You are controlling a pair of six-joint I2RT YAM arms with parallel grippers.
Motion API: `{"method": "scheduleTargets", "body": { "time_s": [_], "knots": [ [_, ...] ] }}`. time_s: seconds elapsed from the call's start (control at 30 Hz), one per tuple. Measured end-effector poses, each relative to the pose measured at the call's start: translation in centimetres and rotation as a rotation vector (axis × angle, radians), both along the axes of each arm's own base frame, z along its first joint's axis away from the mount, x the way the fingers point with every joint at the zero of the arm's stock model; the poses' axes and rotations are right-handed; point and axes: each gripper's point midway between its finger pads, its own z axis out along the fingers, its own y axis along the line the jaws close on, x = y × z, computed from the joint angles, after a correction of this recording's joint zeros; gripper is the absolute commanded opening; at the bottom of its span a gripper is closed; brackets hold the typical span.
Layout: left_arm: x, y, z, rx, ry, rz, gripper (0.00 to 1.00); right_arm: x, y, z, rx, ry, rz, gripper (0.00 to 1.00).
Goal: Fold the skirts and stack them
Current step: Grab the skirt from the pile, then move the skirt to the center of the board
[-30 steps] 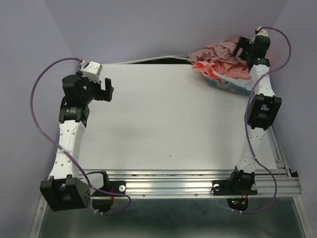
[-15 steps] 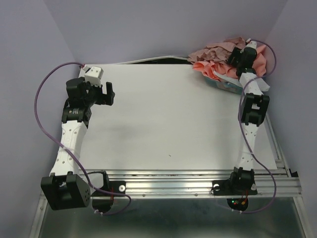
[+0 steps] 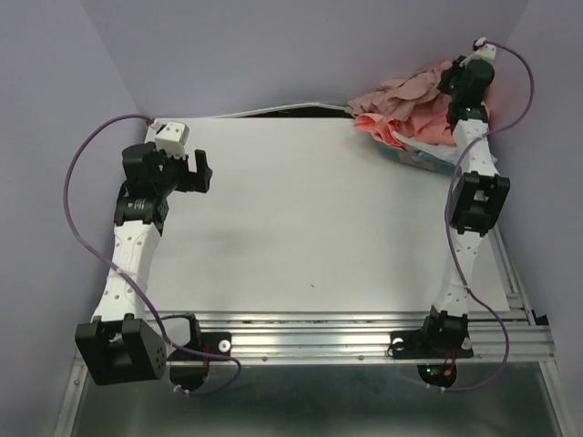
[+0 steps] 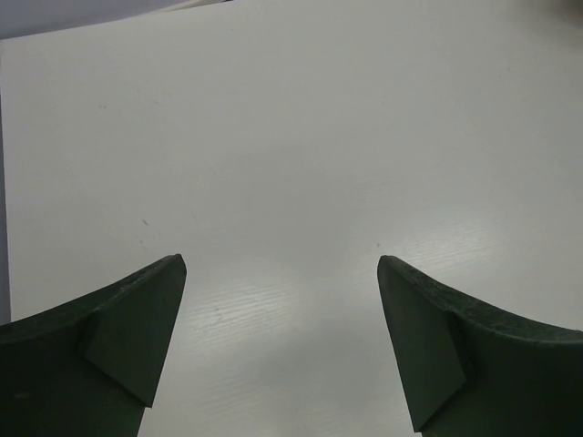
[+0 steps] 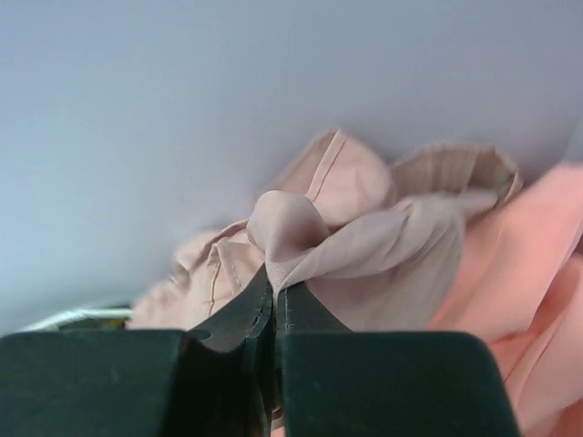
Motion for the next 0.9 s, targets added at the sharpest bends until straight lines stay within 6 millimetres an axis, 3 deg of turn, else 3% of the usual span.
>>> {"method": "scheduleTargets", "body": {
  "time_s": [0.07, 0.1, 0.13, 0.3, 0.47, 0.57, 0.67, 0.83, 0.9],
  "knots": [
    [0.0, -0.1, 0.1, -0.006, -0.002, -0.002, 0.99, -1.1, 0.6, 4.5, 0.004, -0.066, 0.018, 0.01],
    [0.0, -0.1, 0.1, -0.010, -0.002, -0.002, 0.99, -1.5, 0.8, 5.9, 0.007, -0.086, 0.026, 0.01],
    [0.0, -0.1, 0.1, -0.012, -0.003, -0.001, 0.99, -2.6, 1.2, 9.3, 0.004, -0.136, 0.037, 0.01],
    [0.2, -0.2, 0.4, -0.026, -0.010, 0.006, 0.99, -7.7, 3.5, 21.0, 0.018, -0.325, 0.113, 0.01],
    [0.3, -0.1, 0.5, -0.039, -0.011, 0.020, 0.99, -13.0, 6.6, 29.4, 0.017, -0.476, 0.204, 0.01],
    [0.3, -0.1, 0.6, -0.053, -0.010, 0.032, 0.99, -16.3, 9.6, 33.5, 0.009, -0.560, 0.278, 0.01],
    [0.3, -0.1, 0.7, -0.072, -0.006, 0.040, 0.99, -19.8, 14.1, 37.2, -0.005, -0.648, 0.382, 0.01],
    [0.4, 0.0, 1.1, -0.107, -0.005, 0.057, 0.99, -25.3, 22.6, 41.1, -0.028, -0.768, 0.565, 0.01],
    [0.4, 0.1, 1.4, -0.123, -0.008, 0.066, 0.99, -26.8, 25.0, 41.8, -0.026, -0.801, 0.619, 0.01]
  ]
}}
